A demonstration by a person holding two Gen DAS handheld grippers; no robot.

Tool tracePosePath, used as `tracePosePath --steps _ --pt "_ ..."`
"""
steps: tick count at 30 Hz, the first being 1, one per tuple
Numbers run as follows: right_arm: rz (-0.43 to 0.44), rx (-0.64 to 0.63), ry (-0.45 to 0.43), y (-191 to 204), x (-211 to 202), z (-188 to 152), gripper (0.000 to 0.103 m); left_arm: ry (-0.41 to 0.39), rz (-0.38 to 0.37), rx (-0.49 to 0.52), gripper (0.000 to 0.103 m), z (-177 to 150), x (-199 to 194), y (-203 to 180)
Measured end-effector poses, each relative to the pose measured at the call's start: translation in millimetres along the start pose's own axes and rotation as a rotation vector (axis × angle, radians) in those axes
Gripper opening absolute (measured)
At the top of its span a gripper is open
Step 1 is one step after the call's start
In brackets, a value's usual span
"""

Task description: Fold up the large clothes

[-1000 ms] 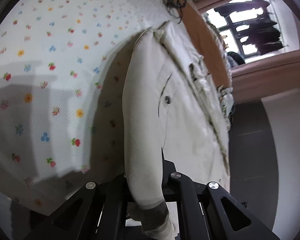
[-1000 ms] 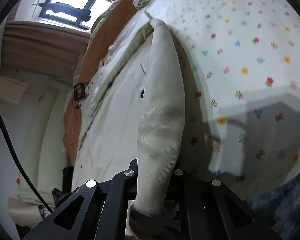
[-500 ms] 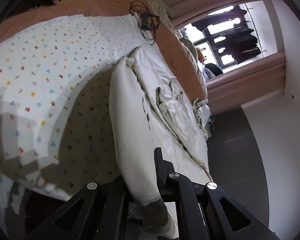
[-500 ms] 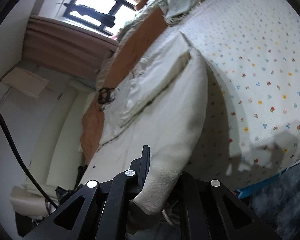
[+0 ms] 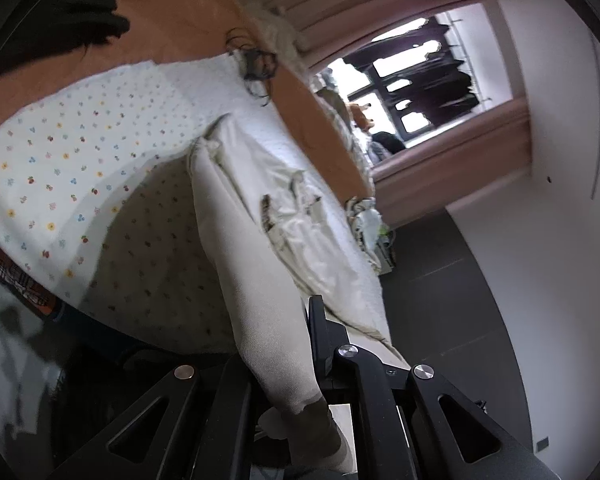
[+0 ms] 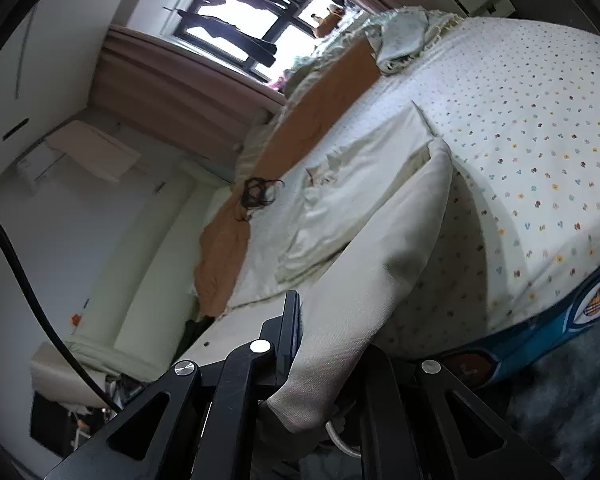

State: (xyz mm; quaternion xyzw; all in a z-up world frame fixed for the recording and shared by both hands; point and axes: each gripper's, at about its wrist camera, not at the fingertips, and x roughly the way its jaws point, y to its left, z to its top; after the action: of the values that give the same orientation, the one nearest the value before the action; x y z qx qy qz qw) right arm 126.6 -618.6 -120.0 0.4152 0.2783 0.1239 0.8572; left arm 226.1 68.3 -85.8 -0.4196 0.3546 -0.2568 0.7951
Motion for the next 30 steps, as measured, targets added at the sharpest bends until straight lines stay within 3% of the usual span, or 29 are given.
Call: tracePosePath --steps 18,25,30 --pt "0.079 -0.082 -0.069 42.9 -76.7 -42.4 0.009 -0.104 -0.119 0.016 0.004 -38.5 -91.3 -14.2" --pt "0.104 -0.080 -0.088 43.3 -80.8 -35.6 0.009 -0.119 -0.136 0.028 0.004 -29.8 -91.2 -21.7" --pt "0.095 -0.066 -0.119 42.2 -75.6 -18.0 0.009 -0.125 -0.137 0.064 0.004 -5.8 -78.0 -35.7"
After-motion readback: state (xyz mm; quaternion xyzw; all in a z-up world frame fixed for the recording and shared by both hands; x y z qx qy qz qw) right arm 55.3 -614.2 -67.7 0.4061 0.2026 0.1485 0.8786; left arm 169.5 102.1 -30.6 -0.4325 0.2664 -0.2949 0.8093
